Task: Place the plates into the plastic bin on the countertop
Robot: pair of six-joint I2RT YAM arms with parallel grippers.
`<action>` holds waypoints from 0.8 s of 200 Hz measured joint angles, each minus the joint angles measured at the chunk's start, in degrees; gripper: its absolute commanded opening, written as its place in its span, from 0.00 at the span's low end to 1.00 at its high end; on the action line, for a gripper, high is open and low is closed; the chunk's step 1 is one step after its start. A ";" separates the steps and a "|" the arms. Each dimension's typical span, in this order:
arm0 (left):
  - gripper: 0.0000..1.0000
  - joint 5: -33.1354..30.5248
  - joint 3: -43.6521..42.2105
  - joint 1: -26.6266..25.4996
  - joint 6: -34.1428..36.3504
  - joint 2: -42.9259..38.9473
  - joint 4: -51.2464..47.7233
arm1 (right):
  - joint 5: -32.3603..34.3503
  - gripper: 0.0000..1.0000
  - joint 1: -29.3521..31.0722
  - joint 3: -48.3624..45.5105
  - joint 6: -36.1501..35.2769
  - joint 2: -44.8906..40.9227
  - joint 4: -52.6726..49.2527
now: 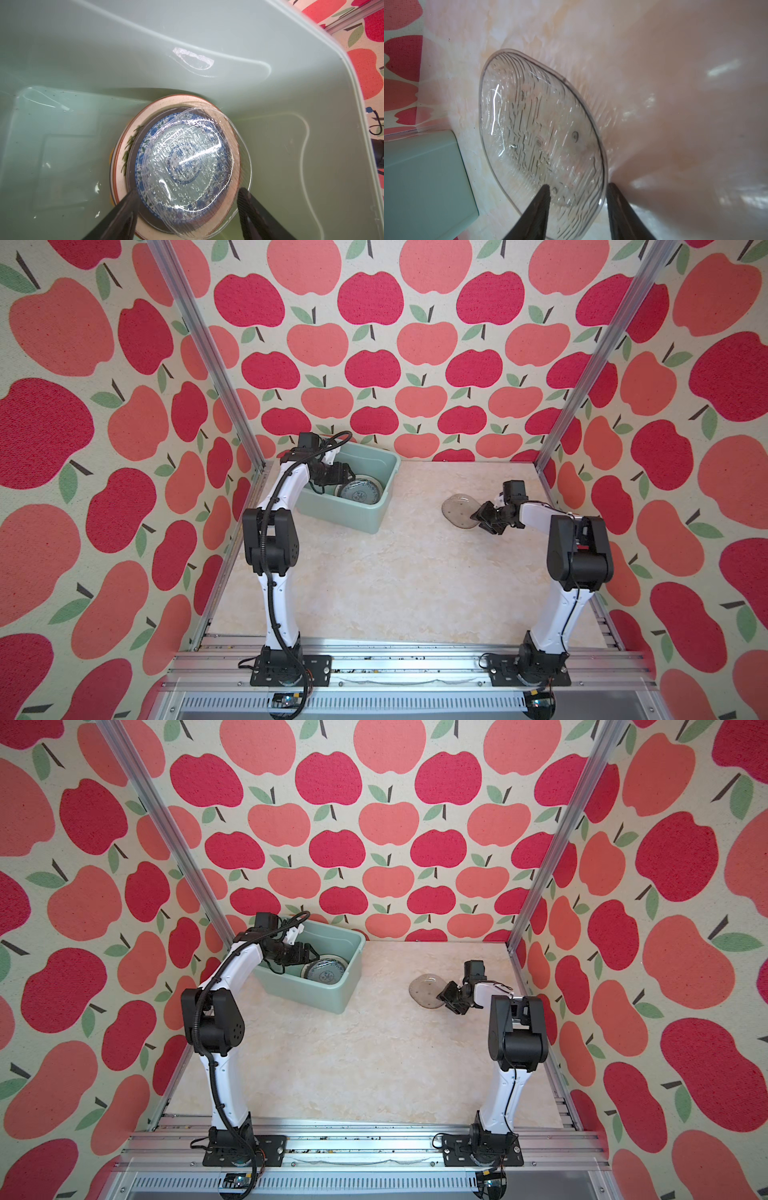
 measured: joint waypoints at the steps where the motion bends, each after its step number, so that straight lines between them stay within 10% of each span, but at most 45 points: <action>1: 0.78 -0.07 -0.04 0.00 -0.04 -0.13 0.09 | 0.00 0.40 0.00 0.00 0.07 0.02 0.00; 92: 0.79 -6.49 -2.01 -0.70 -2.78 -12.17 4.37 | 0.26 0.00 -0.09 0.09 0.68 1.22 1.31; 160: 0.80 -4.94 -9.94 -5.03 -5.99 -27.43 4.83 | 0.02 0.00 0.07 -1.64 -0.48 -5.70 -2.47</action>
